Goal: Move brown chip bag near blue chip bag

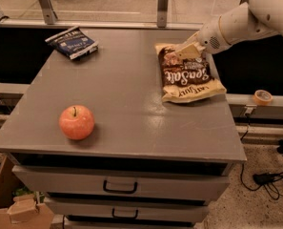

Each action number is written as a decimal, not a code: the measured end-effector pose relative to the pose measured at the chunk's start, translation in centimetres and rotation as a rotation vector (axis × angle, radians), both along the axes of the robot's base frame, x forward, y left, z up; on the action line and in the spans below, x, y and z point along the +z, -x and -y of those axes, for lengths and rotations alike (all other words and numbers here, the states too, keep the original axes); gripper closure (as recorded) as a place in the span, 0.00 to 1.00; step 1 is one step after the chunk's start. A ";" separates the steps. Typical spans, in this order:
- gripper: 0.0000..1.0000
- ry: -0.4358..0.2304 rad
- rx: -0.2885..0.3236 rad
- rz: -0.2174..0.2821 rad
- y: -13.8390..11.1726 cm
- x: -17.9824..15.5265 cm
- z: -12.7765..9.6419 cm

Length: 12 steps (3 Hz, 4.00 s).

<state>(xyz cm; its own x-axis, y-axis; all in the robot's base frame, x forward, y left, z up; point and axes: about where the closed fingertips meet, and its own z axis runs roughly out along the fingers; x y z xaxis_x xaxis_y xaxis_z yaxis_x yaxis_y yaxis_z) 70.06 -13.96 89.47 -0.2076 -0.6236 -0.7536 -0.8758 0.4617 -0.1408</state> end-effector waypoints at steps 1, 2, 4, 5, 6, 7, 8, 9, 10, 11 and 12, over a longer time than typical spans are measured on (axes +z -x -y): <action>0.83 -0.001 0.004 -0.005 0.0 -0.3 -0.3; 0.60 -0.036 -0.005 -0.031 1.0 -1.2 -0.3; 0.13 -0.134 -0.139 -0.005 2.4 -0.9 1.8; 0.00 -0.158 -0.188 0.016 2.2 -0.4 2.6; 0.00 -0.159 -0.219 0.027 1.8 -0.6 3.0; 0.00 -0.138 -0.267 -0.017 1.3 -3.5 3.6; 0.00 -0.118 -0.317 -0.068 0.9 -6.6 4.3; 0.18 -0.112 -0.340 -0.076 0.7 -7.5 4.7; 0.40 -0.113 -0.341 -0.067 0.7 -7.2 4.7; 0.72 -0.113 -0.341 -0.066 0.7 -6.7 4.7; 0.95 -0.113 -0.341 -0.066 0.7 -6.6 4.7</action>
Offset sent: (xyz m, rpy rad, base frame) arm -0.0316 -0.0021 -0.0261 0.1062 0.0754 -0.0323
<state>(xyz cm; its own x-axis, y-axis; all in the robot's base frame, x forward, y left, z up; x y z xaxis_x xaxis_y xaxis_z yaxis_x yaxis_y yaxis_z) 69.40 -18.62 82.91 -0.4400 -0.4237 -0.7918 -0.6743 0.7382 -0.0203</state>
